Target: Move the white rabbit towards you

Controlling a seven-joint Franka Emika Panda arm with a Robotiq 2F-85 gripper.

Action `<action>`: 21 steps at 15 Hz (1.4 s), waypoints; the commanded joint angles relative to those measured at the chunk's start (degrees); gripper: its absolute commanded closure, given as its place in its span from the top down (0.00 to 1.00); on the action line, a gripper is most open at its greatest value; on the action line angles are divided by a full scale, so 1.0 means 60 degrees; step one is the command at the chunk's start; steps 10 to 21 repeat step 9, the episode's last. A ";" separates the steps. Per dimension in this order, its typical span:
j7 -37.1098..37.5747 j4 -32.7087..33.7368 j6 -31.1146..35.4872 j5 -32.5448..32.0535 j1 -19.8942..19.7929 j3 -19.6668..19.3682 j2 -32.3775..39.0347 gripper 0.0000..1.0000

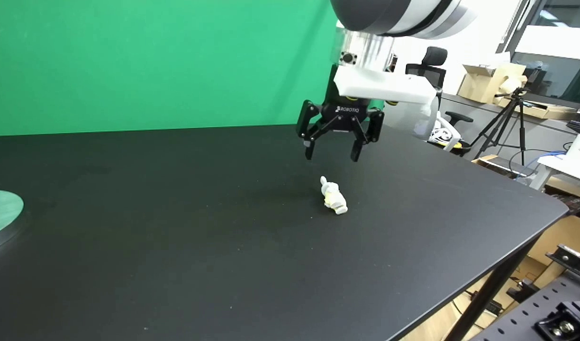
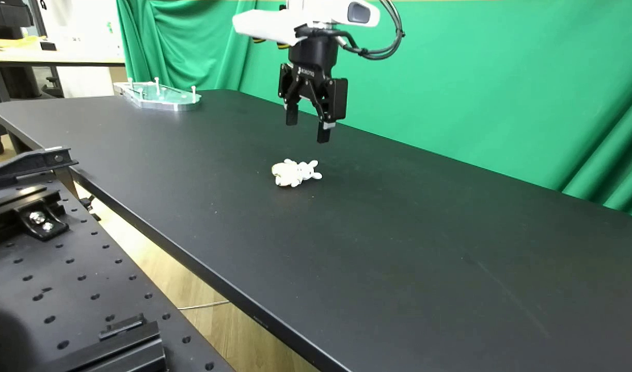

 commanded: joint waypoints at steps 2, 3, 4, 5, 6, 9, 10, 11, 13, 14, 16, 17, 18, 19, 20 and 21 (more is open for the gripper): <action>0.1352 -0.0238 -0.0342 -0.2133 0.0407 -0.0248 -0.1126 1.00; 0.1534 -0.0221 -0.0427 -0.2443 0.0354 -0.0154 -0.1252 1.00; 0.1626 -0.0207 -0.0547 -0.2639 0.0275 -0.0031 -0.1369 1.00; 0.1634 -0.0211 -0.0606 -0.2623 0.0192 0.0100 -0.1457 1.00; 0.1512 -0.0224 -0.0671 -0.2464 0.0120 0.0232 -0.1530 1.00; 0.1373 -0.0129 -0.1223 -0.2596 0.0026 0.0477 -0.1637 1.00; 0.1373 -0.0129 -0.1223 -0.2596 0.0026 0.0477 -0.1637 1.00; 0.1373 -0.0129 -0.1223 -0.2596 0.0026 0.0477 -0.1637 1.00; 0.1373 -0.0129 -0.1223 -0.2596 0.0026 0.0477 -0.1637 1.00; 0.1373 -0.0129 -0.1223 -0.2596 0.0026 0.0477 -0.1637 1.00; 0.1373 -0.0129 -0.1223 -0.2596 0.0026 0.0477 -0.1637 1.00; 0.1373 -0.0129 -0.1223 -0.2596 0.0026 0.0477 -0.1637 1.00; 0.1373 -0.0129 -0.1223 -0.2596 0.0026 0.0477 -0.1637 1.00; 0.1373 -0.0129 -0.1223 -0.2596 0.0026 0.0477 -0.1637 1.00; 0.1373 -0.0129 -0.1223 -0.2596 0.0026 0.0477 -0.1637 1.00; 0.1373 -0.0129 -0.1223 -0.2596 0.0026 0.0477 -0.1637 1.00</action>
